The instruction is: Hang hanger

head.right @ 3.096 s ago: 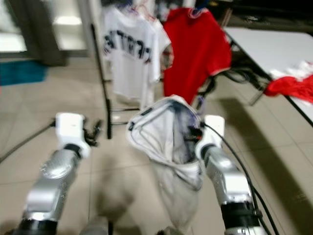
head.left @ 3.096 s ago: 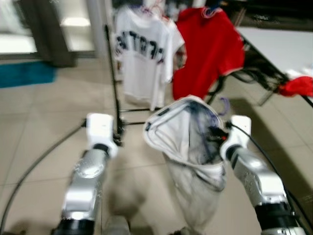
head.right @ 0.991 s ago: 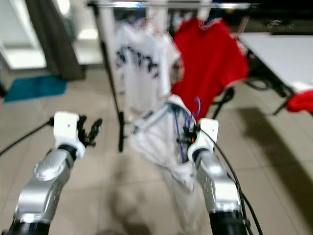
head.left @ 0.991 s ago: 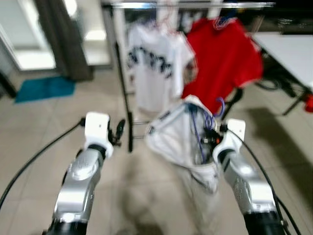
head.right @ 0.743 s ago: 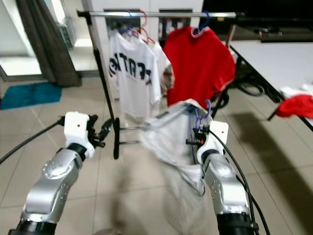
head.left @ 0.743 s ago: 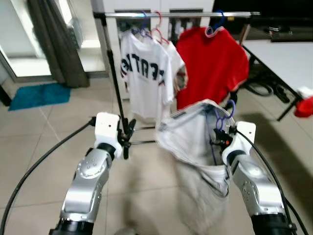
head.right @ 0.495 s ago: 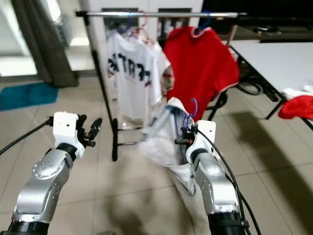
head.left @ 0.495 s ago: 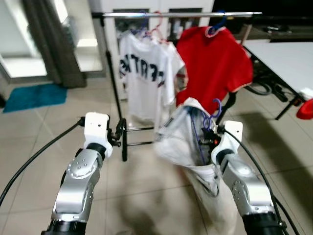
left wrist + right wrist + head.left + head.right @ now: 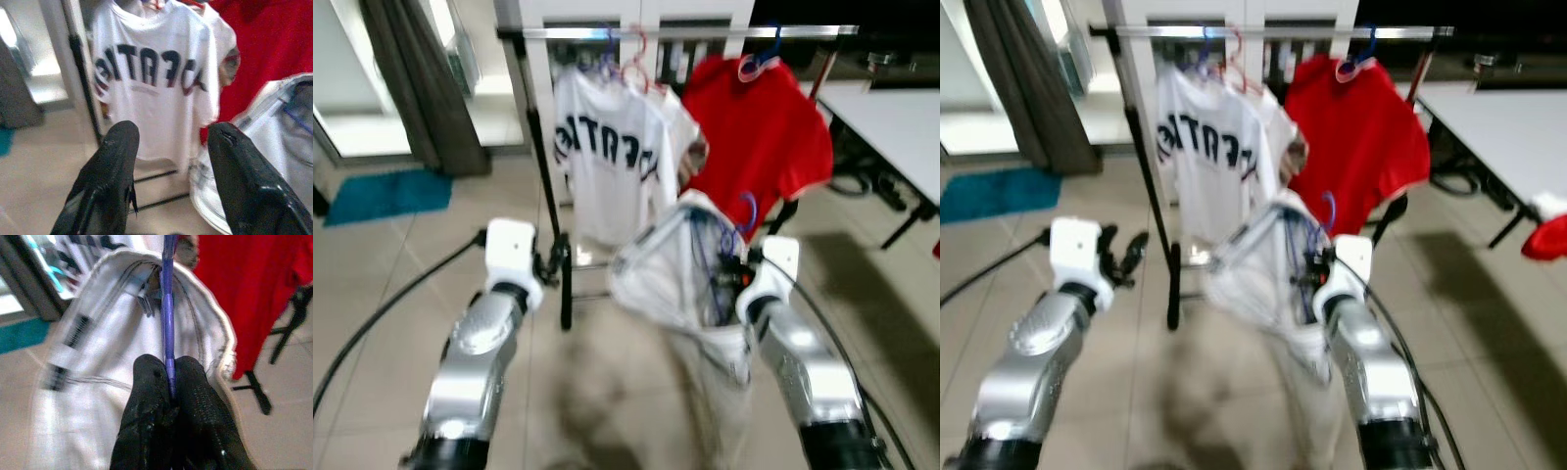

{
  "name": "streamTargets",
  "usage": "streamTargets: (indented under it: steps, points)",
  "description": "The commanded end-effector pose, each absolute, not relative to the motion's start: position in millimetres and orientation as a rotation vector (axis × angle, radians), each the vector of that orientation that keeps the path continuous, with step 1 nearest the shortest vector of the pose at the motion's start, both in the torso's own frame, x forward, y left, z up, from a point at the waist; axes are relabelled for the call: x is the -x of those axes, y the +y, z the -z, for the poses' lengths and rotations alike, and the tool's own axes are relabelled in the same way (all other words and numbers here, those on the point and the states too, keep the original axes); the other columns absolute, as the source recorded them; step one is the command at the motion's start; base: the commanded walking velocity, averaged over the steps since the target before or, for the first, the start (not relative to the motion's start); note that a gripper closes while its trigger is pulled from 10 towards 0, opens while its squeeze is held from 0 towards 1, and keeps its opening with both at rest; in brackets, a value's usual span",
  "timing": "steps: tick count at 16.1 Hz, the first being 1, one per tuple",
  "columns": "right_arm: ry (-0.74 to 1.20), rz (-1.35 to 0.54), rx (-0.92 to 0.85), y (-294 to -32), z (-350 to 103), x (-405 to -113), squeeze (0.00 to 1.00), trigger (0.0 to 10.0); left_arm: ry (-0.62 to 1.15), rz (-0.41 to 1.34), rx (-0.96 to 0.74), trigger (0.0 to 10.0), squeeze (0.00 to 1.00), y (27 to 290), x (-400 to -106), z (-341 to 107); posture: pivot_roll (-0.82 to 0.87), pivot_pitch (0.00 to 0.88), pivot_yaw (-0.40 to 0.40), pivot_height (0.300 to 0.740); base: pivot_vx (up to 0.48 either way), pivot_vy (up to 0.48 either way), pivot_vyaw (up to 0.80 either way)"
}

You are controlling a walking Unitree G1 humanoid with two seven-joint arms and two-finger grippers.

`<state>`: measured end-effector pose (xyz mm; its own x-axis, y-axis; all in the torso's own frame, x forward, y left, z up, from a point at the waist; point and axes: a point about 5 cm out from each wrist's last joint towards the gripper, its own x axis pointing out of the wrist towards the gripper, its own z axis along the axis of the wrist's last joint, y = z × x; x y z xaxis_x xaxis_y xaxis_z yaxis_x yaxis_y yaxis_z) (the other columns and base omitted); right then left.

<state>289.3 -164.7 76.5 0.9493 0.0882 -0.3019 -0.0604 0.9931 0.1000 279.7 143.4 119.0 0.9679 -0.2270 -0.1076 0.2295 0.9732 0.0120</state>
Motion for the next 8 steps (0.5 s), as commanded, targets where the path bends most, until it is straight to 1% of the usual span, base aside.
streamTargets:
  steps: [1, 2, 8]
  points:
    - [0.229, -0.078, -0.087, -164.1, -93.0, -297.1, 0.0, 10.0, 0.105, 0.219, -0.042, 10.0, 0.0, 148.3, -280.1, -120.8, 0.15, 0.027, -0.007, 0.74, 0.36, 0.0, 0.8]
    - [0.228, -0.073, -0.087, -164.5, -93.0, -297.2, 0.0, 10.0, 0.105, 0.22, -0.042, 10.0, 0.0, 148.7, -280.0, -120.7, 0.15, 0.027, -0.007, 0.74, 0.352, 0.0, 0.8]
    - [0.231, -0.089, -0.092, -163.5, -92.8, -296.2, 0.0, 10.0, 0.11, 0.231, -0.051, 10.0, 0.0, 146.3, -277.0, -118.4, 0.14, 0.029, -0.012, 0.74, 0.356, 0.0, 0.0]
